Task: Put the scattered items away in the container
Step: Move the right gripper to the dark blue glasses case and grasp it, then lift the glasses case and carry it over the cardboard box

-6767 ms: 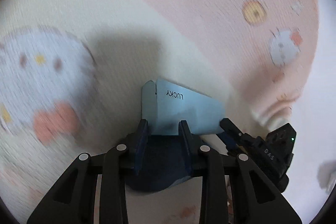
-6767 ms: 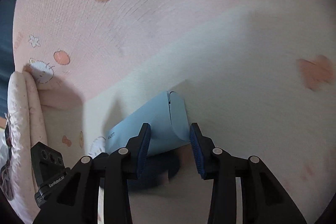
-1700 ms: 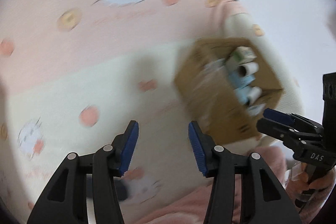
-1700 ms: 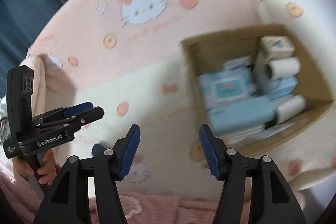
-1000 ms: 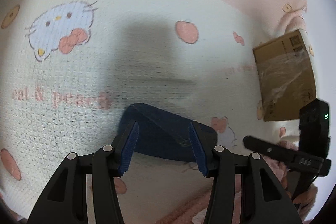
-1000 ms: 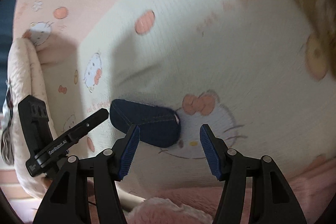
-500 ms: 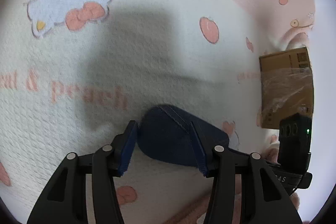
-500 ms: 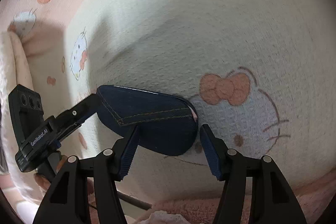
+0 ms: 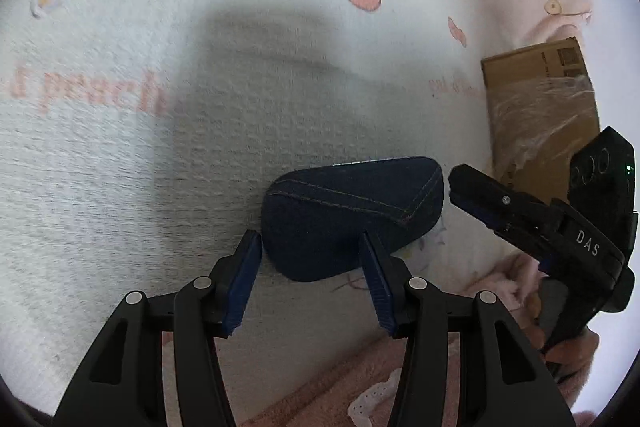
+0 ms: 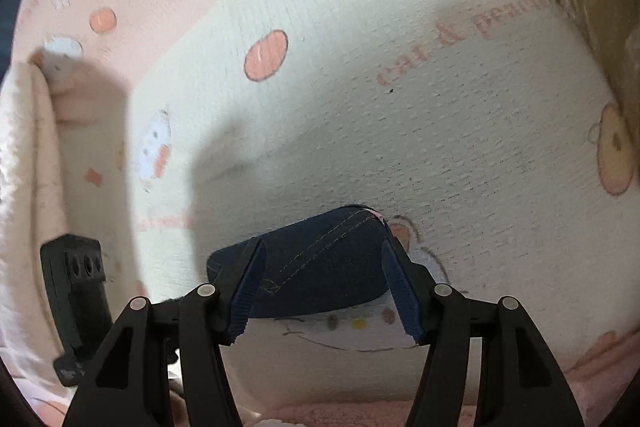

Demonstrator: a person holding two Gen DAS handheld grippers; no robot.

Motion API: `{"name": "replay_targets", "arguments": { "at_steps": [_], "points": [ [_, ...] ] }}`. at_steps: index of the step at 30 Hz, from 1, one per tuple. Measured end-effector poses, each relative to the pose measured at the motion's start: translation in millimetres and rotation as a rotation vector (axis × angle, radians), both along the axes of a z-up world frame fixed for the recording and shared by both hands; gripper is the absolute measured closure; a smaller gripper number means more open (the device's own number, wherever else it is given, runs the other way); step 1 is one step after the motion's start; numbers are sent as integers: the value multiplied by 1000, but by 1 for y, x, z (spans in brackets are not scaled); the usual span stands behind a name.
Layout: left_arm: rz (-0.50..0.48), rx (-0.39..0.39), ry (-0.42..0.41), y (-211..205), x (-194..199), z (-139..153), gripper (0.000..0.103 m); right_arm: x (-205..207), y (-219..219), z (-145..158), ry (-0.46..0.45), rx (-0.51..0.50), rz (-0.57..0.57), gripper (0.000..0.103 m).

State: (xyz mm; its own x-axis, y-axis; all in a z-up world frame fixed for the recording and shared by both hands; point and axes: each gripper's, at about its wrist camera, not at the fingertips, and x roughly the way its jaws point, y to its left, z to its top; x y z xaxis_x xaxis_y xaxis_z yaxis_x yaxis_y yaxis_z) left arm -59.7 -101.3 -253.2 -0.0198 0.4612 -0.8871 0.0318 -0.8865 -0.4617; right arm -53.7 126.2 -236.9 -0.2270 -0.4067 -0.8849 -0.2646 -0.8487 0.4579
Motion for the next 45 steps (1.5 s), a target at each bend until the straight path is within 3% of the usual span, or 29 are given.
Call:
{"name": "replay_targets", "arguments": {
  "at_steps": [4, 11, 17, 19, 22, 28, 35, 45],
  "points": [
    [35, -70, 52, -5, 5, 14, 49, -4, -7, -7, 5, 12, 41, 45],
    [159, -1, 34, -25, 3, 10, 49, -2, -5, -16, 39, -6, 62, 44],
    [175, 19, 19, -2, -1, 4, 49, -2, 7, -39, -12, -91, 2, 44],
    [173, -7, 23, 2, -1, 3, 49, -3, 8, -41, -14, -112, -10, 43],
    [166, -41, 20, 7, -4, 0, 50, -3, 7, -41, -10, -111, -3, 43],
    [179, -36, 26, 5, -3, 1, 50, -5, -3, -37, 8, -95, 40, 41],
    [170, -20, 81, 8, -5, 26, 51, -1, -1, -5, 115, -45, 43, 43],
    [113, 48, 281, 37, -16, 111, 51, 9, 28, 97, 354, 41, -3, 43]
  ]
}}
